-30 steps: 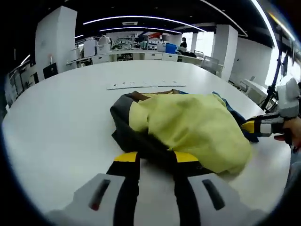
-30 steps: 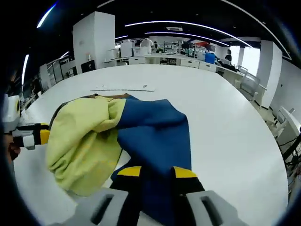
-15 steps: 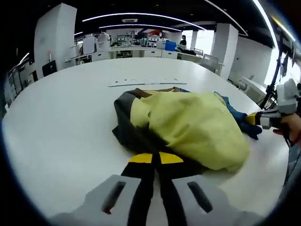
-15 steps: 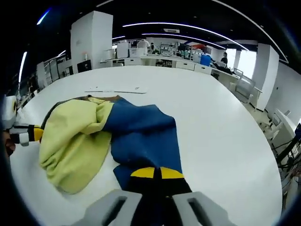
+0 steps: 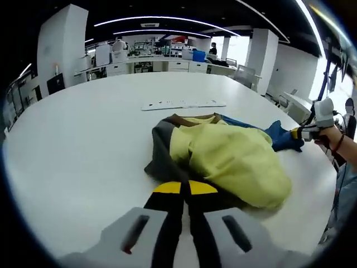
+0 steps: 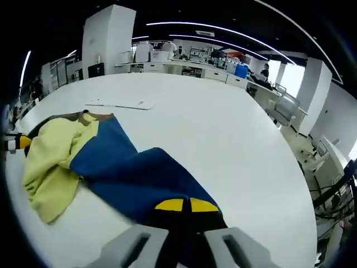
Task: Fold the garment on the visible template until the final outline fits inside the template.
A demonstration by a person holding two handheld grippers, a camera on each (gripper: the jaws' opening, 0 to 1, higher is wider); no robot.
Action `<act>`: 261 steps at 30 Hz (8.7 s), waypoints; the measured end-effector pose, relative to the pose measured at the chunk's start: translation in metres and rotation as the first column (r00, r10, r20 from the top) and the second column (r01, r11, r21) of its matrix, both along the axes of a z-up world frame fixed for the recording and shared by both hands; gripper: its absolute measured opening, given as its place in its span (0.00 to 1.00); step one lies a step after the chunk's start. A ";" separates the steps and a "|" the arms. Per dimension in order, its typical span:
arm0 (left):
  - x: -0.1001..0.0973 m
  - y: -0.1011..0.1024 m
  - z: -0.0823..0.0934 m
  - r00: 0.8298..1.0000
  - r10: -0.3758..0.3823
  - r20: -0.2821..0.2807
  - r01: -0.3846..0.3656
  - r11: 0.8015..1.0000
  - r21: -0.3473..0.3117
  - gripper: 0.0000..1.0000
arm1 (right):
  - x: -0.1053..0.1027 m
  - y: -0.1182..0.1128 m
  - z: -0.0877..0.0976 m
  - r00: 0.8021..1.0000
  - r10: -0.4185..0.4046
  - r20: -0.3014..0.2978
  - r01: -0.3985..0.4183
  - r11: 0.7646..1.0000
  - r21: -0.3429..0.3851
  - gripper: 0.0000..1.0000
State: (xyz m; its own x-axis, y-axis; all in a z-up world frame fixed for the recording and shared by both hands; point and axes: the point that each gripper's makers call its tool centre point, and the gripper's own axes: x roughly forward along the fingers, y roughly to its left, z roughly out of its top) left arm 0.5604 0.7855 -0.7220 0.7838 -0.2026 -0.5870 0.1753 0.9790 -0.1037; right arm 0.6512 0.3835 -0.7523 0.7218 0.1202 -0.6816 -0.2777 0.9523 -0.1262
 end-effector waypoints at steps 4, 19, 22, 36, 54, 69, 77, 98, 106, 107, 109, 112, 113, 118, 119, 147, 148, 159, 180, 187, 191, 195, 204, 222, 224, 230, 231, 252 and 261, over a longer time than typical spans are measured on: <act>-0.002 0.016 -0.001 1.000 0.020 -0.014 -0.020 1.000 0.004 0.00 | 0.007 -0.008 0.001 1.000 -0.004 -0.005 0.004 1.000 -0.010 0.00; -0.005 0.077 -0.004 0.995 0.096 -0.026 -0.093 0.989 0.116 0.00 | 0.029 -0.051 0.009 0.997 -0.070 -0.017 0.069 0.997 -0.041 0.00; -0.003 0.089 -0.006 0.995 0.099 -0.025 -0.094 0.981 0.168 0.00 | 0.033 -0.055 0.010 0.997 -0.075 -0.021 0.074 0.997 -0.034 0.00; -0.003 0.100 -0.012 0.989 0.141 -0.044 -0.131 0.973 0.190 0.10 | 0.034 -0.055 0.010 0.996 -0.068 -0.054 0.066 0.997 -0.035 0.00; -0.030 0.071 -0.030 0.977 0.211 -0.039 -0.210 0.977 0.021 0.30 | -0.005 -0.040 0.021 0.991 -0.118 -0.067 0.125 0.986 0.109 0.31; -0.023 0.057 -0.044 0.958 0.286 -0.019 -0.286 0.958 0.006 0.11 | -0.023 -0.055 0.002 0.947 -0.310 -0.088 0.320 0.938 0.135 0.32; -0.025 0.061 -0.043 0.953 0.300 -0.036 -0.301 0.953 -0.040 0.00 | -0.021 -0.064 -0.006 0.915 -0.391 -0.099 0.402 0.906 0.132 0.17; -0.013 0.133 0.023 0.883 0.463 0.071 -0.462 0.886 -0.032 0.00 | -0.022 -0.067 -0.011 0.909 -0.402 -0.108 0.414 0.901 0.133 0.00; 0.024 0.055 0.065 0.947 0.256 0.194 -0.261 0.965 0.001 0.00 | -0.021 -0.066 -0.007 0.915 -0.393 -0.095 0.403 0.904 0.143 0.00; 0.028 0.044 0.067 0.953 0.221 0.207 -0.229 0.973 0.014 0.00 | -0.021 -0.066 -0.006 0.916 -0.390 -0.093 0.400 0.905 0.143 0.00; 0.036 0.019 0.072 0.958 0.169 0.233 -0.182 0.982 0.038 0.00 | -0.021 -0.066 -0.006 0.917 -0.388 -0.091 0.397 0.907 0.142 0.00; 0.042 -0.023 0.067 0.970 0.079 0.231 -0.092 0.995 0.046 0.00 | -0.021 -0.066 -0.006 0.920 -0.381 -0.092 0.391 0.909 0.144 0.00; 0.043 -0.029 0.064 0.972 0.066 0.226 -0.078 0.996 0.045 0.00 | -0.021 -0.066 -0.006 0.921 -0.379 -0.093 0.389 0.910 0.145 0.00; 0.036 -0.069 0.033 0.985 -0.050 0.164 0.034 0.995 0.097 0.00 | -0.019 -0.064 -0.002 0.933 -0.353 -0.073 0.360 0.921 0.151 0.00; 0.034 -0.075 0.024 0.988 -0.061 0.141 0.048 0.995 0.092 0.00 | -0.020 -0.064 -0.002 0.934 -0.350 -0.072 0.358 0.922 0.150 0.00; -0.021 -0.058 0.029 0.981 -0.157 0.117 0.141 0.981 0.131 0.48 | -0.023 -0.063 -0.002 0.942 -0.328 -0.067 0.335 0.929 0.155 0.00; -0.023 -0.047 0.030 0.985 -0.130 0.115 0.115 0.985 0.130 0.49 | -0.022 -0.065 -0.001 0.944 -0.322 -0.064 0.328 0.933 0.145 0.00; -0.033 0.024 -0.007 0.999 -0.024 0.023 0.018 0.975 0.223 0.34 | -0.025 -0.093 0.008 0.945 -0.321 -0.061 0.326 0.941 0.093 0.00; -0.017 0.108 0.016 0.986 0.133 0.102 -0.153 0.963 0.223 0.00 | -0.026 -0.121 0.009 0.947 -0.312 -0.081 0.317 0.947 0.050 0.00; -0.034 0.164 0.019 0.958 0.266 0.104 -0.284 0.924 0.256 0.00 | -0.022 -0.122 0.008 0.950 -0.299 -0.089 0.303 0.952 0.035 0.00; -0.049 0.194 0.013 0.936 0.341 0.087 -0.351 0.894 0.278 0.00 | -0.024 -0.123 0.005 0.949 -0.297 -0.108 0.301 0.953 0.032 0.00; -0.063 0.215 0.010 0.902 0.423 0.086 -0.430 0.864 0.261 0.00 | -0.027 -0.124 0.003 0.947 -0.297 -0.122 0.302 0.953 0.023 0.00; -0.096 0.239 0.004 0.859 0.507 0.073 -0.499 0.797 0.340 0.00 | -0.031 -0.124 0.001 0.944 -0.297 -0.143 0.302 0.953 0.012 0.00; -0.124 0.253 -0.001 0.816 0.577 0.031 -0.553 0.763 0.335 0.24 | -0.036 -0.123 0.003 0.944 -0.297 -0.145 0.305 0.952 0.032 0.02; -0.119 0.243 0.000 0.832 0.553 0.025 -0.537 0.794 0.286 0.36 | -0.036 -0.119 0.007 0.947 -0.292 -0.136 0.301 0.952 0.053 0.16; -0.105 0.214 0.016 0.892 0.445 0.078 -0.450 0.858 0.248 0.62 | -0.039 -0.093 0.021 0.970 -0.212 -0.116 0.226 0.967 0.120 0.47; -0.105 0.210 0.018 0.898 0.433 0.079 -0.438 0.863 0.251 0.65 | -0.040 -0.088 0.023 0.975 -0.190 -0.112 0.203 0.971 0.124 0.50; -0.116 0.124 0.067 0.976 0.175 0.132 -0.195 0.968 0.159 0.99 | -0.101 0.076 0.067 0.939 0.345 -0.022 -0.319 0.890 0.327 0.91; -0.132 0.090 0.078 0.988 0.083 0.133 -0.102 0.985 0.140 0.99 | -0.129 0.132 0.074 0.843 0.538 -0.003 -0.507 0.796 0.332 0.99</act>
